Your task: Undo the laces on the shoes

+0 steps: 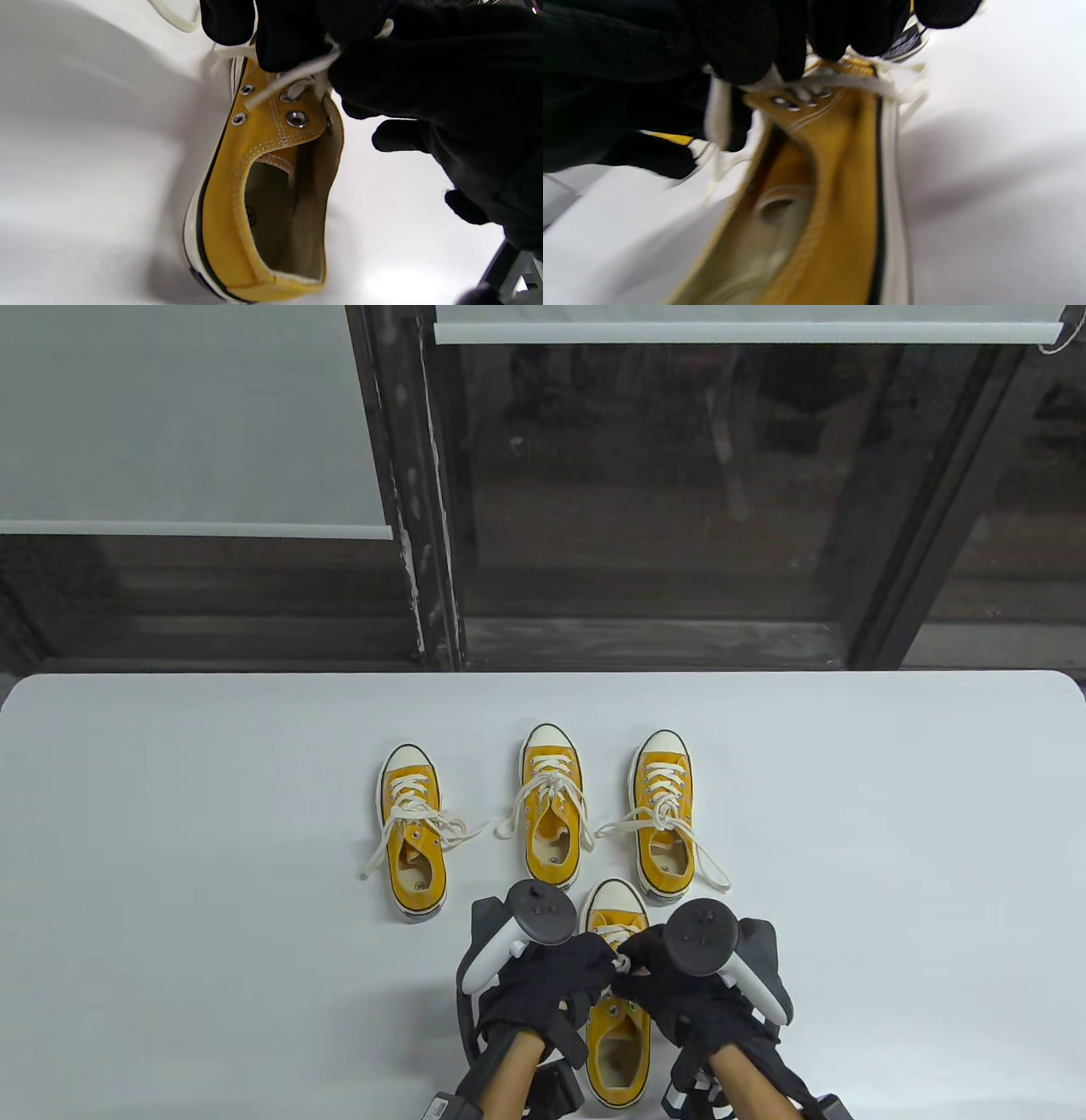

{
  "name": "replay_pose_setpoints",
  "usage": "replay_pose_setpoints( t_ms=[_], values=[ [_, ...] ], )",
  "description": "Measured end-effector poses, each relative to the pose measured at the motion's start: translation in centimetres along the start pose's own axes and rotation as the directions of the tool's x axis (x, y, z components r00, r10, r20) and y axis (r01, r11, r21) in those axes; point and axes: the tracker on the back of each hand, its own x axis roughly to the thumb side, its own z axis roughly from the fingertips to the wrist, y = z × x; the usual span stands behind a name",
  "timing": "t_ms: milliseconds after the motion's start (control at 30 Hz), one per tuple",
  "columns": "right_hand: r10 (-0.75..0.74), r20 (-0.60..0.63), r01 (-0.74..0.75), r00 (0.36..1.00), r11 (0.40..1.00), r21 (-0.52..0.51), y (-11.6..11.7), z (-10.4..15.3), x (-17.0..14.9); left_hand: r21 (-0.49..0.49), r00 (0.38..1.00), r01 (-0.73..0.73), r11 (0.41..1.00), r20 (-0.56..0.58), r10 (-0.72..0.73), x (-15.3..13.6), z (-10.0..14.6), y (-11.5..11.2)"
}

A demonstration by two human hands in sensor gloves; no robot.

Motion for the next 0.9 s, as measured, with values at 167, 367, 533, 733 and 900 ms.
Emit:
replay_pose_setpoints(
  t_ms=[167, 367, 533, 733, 900],
  values=[
    [-0.142, -0.044, 0.145, 0.989, 0.987, 0.069, 0.1, -0.4, -0.8, -0.022, 1.000, -0.023, 1.000, -0.014, 0.023, -0.3, -0.3, -0.1],
    [-0.275, -0.090, 0.284, 0.957, 0.951, 0.123, 0.0, -0.8, -1.8, -0.005, 0.999, 0.007, 1.000, -0.048, -0.007, -0.3, -0.3, -0.2],
    [-0.314, -0.096, 0.326, 0.944, 0.932, 0.156, 0.1, -0.9, -1.9, -0.032, 0.998, 0.049, 0.998, -0.044, -0.051, 0.2, -0.7, -1.1],
    [-0.300, -0.066, 0.307, 0.952, 0.931, 0.196, 0.0, -1.0, -1.8, -0.012, 0.996, 0.027, 1.000, -0.084, -0.028, -0.1, -1.0, -1.5],
    [-0.202, -0.097, 0.213, 0.974, 0.970, 0.118, 0.0, -1.0, -2.1, -0.035, 0.992, -0.088, 0.996, -0.093, 0.084, -1.1, -1.3, -1.4]
  ],
)
